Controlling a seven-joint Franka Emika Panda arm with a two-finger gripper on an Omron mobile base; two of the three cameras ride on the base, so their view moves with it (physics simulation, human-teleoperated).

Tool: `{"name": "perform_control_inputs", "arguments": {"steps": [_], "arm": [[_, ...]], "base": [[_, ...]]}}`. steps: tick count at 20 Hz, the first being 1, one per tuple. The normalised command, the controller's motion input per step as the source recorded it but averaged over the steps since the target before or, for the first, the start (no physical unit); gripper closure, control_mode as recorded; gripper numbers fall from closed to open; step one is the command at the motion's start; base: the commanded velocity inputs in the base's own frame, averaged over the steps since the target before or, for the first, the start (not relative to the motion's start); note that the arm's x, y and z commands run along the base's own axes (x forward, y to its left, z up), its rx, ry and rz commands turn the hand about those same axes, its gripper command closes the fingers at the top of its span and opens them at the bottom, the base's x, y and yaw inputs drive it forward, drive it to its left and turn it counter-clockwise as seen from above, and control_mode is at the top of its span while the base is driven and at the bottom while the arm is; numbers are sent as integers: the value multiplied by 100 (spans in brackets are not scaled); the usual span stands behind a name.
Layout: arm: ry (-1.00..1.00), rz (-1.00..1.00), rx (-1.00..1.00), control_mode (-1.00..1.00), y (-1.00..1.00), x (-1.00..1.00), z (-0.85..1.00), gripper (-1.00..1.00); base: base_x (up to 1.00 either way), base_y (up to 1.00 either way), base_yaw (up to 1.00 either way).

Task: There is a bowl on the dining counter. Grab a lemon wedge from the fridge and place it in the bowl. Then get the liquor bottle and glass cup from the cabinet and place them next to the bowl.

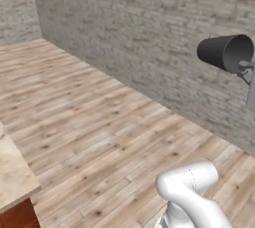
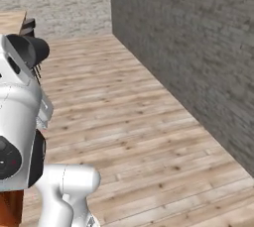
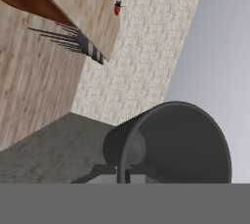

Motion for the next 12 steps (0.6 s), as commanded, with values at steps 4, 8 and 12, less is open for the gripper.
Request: {"name": "perform_control_inputs", "arguments": {"steps": [4,8,12], "arm": [[0,0,0,100,0,0,0,100],[0,0,0,100,0,0,0,100],[0,0,0,100,0,0,0,100]], "base": [[100,-40,21],[100,-28,16],[100,-22,12]]}}
